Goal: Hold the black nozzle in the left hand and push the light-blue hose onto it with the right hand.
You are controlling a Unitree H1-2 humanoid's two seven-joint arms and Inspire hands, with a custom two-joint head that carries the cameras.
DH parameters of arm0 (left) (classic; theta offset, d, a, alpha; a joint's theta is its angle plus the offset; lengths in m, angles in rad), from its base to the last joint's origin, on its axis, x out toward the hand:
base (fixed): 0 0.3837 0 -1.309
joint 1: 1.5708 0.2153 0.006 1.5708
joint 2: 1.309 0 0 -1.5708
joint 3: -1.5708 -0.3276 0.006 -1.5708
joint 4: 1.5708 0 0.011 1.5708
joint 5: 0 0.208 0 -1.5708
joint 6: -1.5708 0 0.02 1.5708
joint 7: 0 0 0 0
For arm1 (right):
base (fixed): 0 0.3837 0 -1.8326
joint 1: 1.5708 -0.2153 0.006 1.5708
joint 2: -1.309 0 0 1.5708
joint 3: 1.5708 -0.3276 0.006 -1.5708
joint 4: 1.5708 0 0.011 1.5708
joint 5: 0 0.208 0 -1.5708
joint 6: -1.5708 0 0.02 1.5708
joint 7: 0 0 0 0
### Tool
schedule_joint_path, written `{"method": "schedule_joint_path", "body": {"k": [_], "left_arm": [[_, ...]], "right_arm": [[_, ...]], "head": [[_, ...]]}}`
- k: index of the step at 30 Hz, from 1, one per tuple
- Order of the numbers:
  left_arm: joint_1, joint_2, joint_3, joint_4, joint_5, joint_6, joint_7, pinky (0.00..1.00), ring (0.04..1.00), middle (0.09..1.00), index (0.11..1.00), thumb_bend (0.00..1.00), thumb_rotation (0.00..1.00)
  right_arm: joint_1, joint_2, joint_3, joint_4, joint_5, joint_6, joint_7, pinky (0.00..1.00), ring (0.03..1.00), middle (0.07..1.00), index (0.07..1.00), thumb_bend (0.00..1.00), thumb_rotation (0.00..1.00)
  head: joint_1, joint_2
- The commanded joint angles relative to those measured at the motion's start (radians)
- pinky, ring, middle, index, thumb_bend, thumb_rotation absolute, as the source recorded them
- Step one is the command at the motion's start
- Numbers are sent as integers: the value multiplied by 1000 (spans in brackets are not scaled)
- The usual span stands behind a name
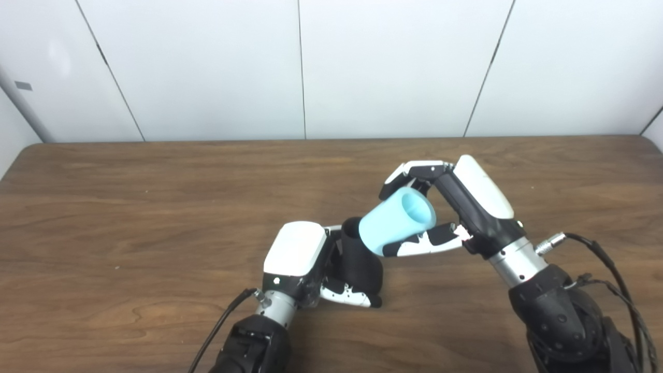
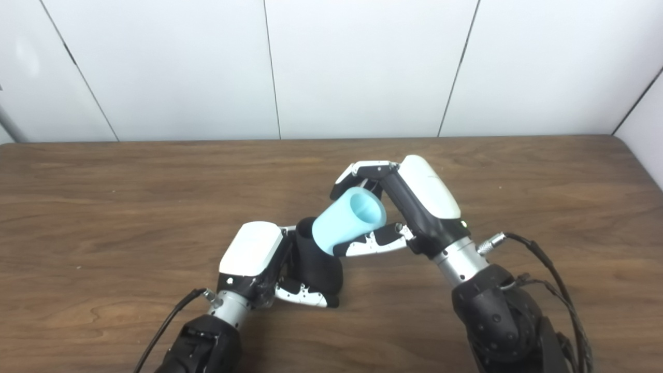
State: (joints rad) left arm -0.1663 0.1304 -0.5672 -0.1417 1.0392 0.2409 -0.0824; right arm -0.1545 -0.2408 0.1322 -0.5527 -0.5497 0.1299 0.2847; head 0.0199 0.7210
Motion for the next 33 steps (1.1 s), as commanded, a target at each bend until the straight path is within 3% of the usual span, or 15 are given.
{"method": "schedule_joint_path", "body": {"k": [1, 4, 11, 24, 33], "left_arm": [[26, -8, -43, 34, 3, 4, -97, 398, 492, 440, 489, 523, 0], [20, -10, -49, 32, 15, 11, -118, 444, 527, 505, 483, 519, 0], [13, -17, -59, 30, 37, 23, -141, 449, 529, 519, 482, 518, 0], [5, -33, -66, 26, 76, 35, -187, 406, 484, 432, 486, 524, 0], [3, -41, -72, 25, 105, 39, -202, 411, 476, 435, 486, 525, 0]], "right_arm": [[-20, 7, -8, -12, 3, -29, -30, 322, 403, 505, 487, 499, 0], [-23, 11, -9, -15, 2, -25, -33, 331, 403, 504, 489, 500, 0], [-28, 17, -16, -26, -3, -17, -32, 336, 402, 500, 489, 500, 0], [-34, 18, -13, -25, 5, -9, -19, 319, 404, 510, 492, 498, 0], [-38, 14, -1, -5, 3, -12, -12, 329, 400, 502, 496, 499, 0]], "head": [[-1, 2], [1, 3], [8, 6], [16, 13], [18, 20]]}}
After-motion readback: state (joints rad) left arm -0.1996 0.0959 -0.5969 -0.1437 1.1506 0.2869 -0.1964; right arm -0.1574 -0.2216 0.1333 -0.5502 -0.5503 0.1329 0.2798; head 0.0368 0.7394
